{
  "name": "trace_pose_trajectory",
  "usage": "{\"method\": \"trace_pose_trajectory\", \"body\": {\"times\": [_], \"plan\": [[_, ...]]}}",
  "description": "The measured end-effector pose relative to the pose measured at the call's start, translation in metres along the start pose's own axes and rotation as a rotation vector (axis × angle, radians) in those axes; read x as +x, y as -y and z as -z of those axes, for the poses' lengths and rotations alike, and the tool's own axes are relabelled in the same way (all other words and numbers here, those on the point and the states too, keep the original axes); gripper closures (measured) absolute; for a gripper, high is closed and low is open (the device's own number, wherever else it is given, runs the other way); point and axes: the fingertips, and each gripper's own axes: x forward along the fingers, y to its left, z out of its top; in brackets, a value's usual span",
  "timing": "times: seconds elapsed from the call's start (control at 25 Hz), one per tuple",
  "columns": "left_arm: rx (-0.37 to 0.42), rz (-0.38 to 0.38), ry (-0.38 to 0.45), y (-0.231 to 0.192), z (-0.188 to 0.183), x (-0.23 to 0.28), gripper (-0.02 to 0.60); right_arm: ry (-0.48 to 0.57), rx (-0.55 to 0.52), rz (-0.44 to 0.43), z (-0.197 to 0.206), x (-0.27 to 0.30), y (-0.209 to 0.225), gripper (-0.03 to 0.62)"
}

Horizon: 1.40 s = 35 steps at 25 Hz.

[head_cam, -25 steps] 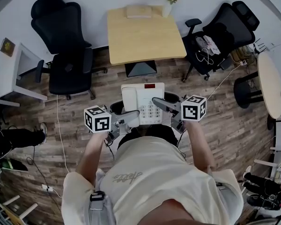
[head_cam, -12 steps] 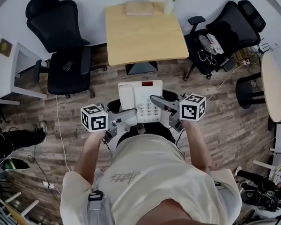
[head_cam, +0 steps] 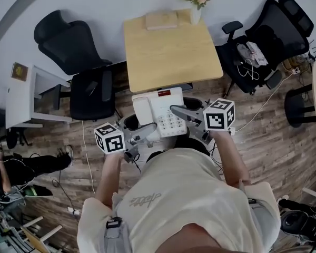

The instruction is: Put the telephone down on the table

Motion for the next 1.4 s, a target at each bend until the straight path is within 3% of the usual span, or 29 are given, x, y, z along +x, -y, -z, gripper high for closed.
{"method": "trace_pose_trajectory", "body": {"times": [0.12, 0.28, 0.72, 1.04, 1.4], "plan": [[0.006, -0.02, 0.006, -0.003, -0.009, 0.014, 0.195, 0.002, -0.008, -0.018, -0.011, -0.004, 0.012, 0.365], [-0.029, -0.045, 0.013, -0.026, -0.038, 0.06, 0.195, -0.005, 0.012, -0.036, -0.046, -0.008, 0.064, 0.365], [-0.056, -0.08, 0.036, -0.053, -0.064, 0.093, 0.193, -0.042, 0.024, -0.057, -0.076, -0.001, 0.106, 0.365], [-0.085, -0.037, 0.048, -0.095, -0.091, 0.094, 0.195, -0.054, 0.045, -0.025, -0.099, 0.032, 0.131, 0.365], [-0.045, 0.068, 0.053, -0.15, -0.177, 0.102, 0.195, -0.011, 0.02, 0.057, -0.178, 0.076, 0.161, 0.365]]}}
